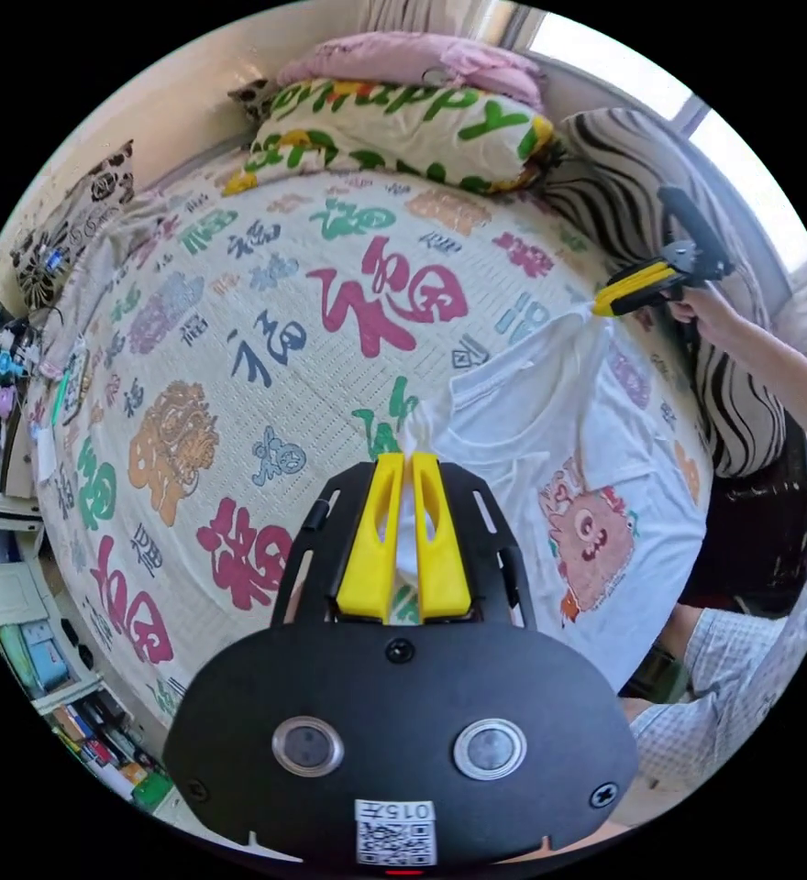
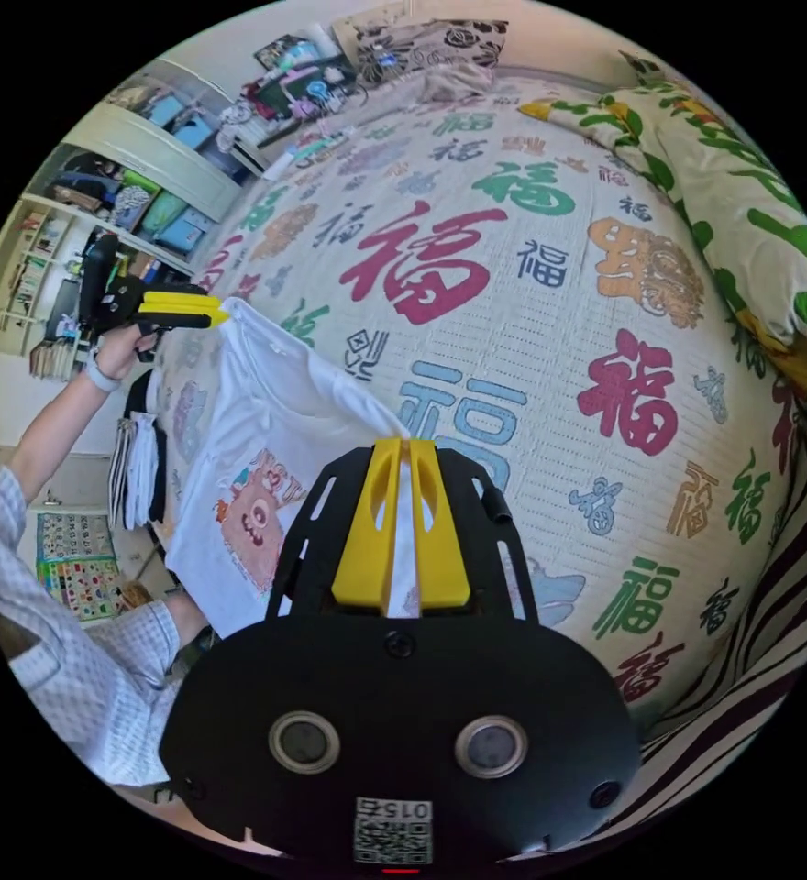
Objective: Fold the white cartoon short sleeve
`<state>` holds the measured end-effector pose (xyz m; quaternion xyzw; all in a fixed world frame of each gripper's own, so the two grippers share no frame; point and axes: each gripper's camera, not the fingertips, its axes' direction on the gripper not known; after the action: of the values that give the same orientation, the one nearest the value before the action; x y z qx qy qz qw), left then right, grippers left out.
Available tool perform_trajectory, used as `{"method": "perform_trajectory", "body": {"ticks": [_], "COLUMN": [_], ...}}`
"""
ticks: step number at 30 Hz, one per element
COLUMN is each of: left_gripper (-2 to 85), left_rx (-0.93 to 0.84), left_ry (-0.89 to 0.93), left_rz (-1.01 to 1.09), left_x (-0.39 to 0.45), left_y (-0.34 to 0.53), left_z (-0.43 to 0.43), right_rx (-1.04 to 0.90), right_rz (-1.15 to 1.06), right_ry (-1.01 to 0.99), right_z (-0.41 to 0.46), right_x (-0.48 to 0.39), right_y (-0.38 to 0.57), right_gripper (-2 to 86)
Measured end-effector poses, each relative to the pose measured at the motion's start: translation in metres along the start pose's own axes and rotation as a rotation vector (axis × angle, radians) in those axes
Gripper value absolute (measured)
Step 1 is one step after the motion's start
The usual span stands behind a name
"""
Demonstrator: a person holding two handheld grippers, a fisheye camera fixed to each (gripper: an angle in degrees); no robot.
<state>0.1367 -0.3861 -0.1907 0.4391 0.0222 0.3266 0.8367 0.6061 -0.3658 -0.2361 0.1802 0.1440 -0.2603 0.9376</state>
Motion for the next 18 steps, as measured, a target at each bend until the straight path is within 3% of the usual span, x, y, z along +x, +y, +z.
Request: {"method": "perform_trajectory", "body": {"ticks": [2, 6, 11, 18], "left_gripper": [0.9, 0.9, 0.7, 0.3], "left_rx": [0.100, 0.136, 0.037, -0.130], "left_ry": [0.032, 0.080, 0.209, 0.330], "left_rz": [0.041, 0.104, 0.085, 0.041], "left_x": [0.036, 0.103, 0.204, 0.292], "left_y": [0.048, 0.127, 0.241, 0.336], "left_z": [-0.033, -0.052, -0.034, 0.003], "right_rx": [0.064, 0.084, -0.016, -0.193], "right_rz": [-0.035, -0.064, -0.060, 0.053], "right_ry": [-0.060, -0.128, -0.191, -0.264], "right_z": [-0.018, -0.028, -0.004, 0.047], "right_x": [-0.014, -0.046, -0.098, -0.130], "right_y": [0.046, 0.123, 0.240, 0.358], "right_gripper": [0.4, 0.4, 0.4, 0.4]}}
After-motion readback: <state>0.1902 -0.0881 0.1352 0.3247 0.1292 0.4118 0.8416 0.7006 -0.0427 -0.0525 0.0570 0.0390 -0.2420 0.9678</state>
